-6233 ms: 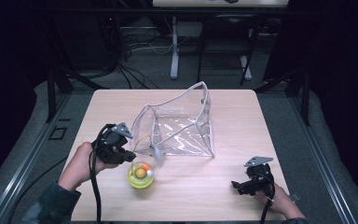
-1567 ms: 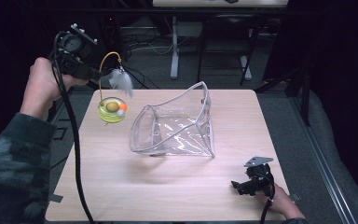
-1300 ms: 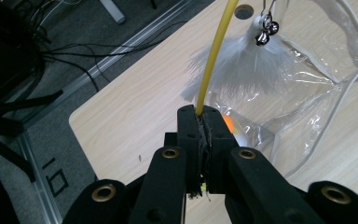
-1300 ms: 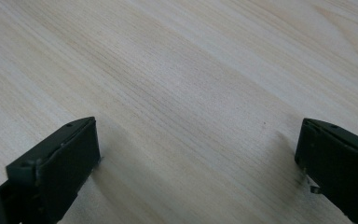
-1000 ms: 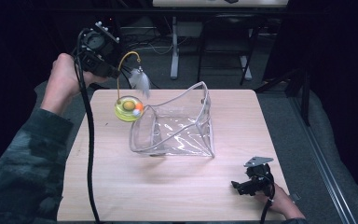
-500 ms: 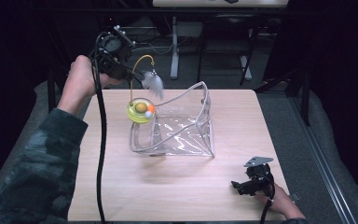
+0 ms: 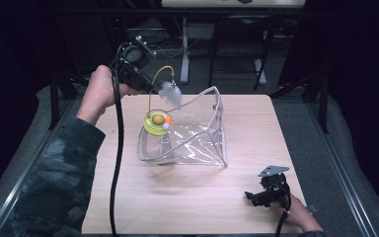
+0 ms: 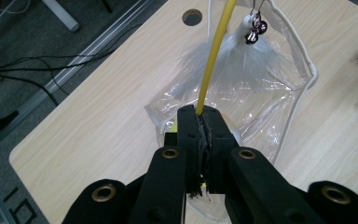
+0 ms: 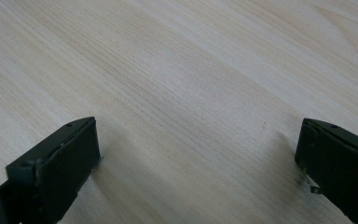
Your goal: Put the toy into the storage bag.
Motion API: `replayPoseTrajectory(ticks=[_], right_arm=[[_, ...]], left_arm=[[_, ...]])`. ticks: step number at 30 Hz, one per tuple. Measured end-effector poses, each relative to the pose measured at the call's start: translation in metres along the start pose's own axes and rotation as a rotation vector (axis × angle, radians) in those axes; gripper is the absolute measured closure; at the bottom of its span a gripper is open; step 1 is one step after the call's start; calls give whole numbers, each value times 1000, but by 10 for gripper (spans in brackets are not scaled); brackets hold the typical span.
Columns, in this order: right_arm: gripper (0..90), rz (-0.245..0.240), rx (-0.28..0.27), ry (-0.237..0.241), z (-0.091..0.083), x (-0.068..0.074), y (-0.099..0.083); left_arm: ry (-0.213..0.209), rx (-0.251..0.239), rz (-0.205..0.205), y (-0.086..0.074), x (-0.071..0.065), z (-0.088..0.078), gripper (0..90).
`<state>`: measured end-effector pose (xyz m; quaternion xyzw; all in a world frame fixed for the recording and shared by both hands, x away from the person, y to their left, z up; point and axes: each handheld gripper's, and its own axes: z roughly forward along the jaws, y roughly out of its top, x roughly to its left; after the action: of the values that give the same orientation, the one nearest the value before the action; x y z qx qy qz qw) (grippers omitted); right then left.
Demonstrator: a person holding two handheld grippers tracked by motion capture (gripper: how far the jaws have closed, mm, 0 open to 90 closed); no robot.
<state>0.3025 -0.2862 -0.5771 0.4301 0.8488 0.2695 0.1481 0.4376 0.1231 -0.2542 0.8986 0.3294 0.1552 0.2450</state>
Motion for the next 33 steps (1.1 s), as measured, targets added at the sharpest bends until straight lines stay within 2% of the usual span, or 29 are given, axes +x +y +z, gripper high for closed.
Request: replayPoseTrajectory(ticks=[9,23,26,33], right_arm=[[0,-1,1,-1,0,0,0],[0,1,1,5,0,0,0],[0,1,1,6,0,0,0],[0,-1,-3,4,0,0,0]], left_arm=[[-47,7,5,1,-5,23,878],[-114,11,-43,-6,-8,63,878],[-124,18,-38,-8,-8,70,878],[-139,23,-61,-14,-10,88,878]])
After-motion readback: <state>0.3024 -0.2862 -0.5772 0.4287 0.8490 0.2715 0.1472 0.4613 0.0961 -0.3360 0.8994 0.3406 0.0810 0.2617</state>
